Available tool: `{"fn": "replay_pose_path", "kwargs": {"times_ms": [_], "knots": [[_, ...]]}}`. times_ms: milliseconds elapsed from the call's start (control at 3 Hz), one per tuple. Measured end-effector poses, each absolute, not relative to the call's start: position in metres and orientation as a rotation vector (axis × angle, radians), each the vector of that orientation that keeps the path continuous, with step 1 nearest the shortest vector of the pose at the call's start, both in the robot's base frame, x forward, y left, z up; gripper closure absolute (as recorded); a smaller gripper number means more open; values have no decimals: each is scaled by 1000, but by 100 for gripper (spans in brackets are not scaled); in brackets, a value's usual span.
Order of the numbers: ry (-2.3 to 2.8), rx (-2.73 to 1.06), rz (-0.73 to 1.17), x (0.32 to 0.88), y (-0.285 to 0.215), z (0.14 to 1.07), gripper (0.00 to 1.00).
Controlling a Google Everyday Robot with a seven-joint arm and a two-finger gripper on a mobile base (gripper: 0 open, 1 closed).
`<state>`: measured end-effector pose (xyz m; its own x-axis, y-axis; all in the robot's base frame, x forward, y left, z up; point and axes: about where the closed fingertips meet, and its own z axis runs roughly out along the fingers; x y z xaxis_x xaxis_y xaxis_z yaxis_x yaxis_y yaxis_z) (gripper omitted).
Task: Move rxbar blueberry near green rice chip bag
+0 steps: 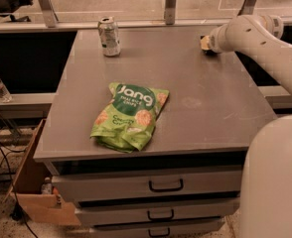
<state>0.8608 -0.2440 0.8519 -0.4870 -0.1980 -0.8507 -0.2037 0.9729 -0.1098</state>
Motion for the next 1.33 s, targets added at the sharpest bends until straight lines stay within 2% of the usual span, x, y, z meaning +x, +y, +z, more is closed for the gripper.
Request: {"fn": "replay_pose_path", "kwargs": {"times_ms": [333, 1000, 1333], "knots": [[2071, -316, 30, 844, -240, 864, 100], [1993, -452, 200, 801, -241, 925, 100], [1976, -601, 228, 769, -250, 957, 100]]}}
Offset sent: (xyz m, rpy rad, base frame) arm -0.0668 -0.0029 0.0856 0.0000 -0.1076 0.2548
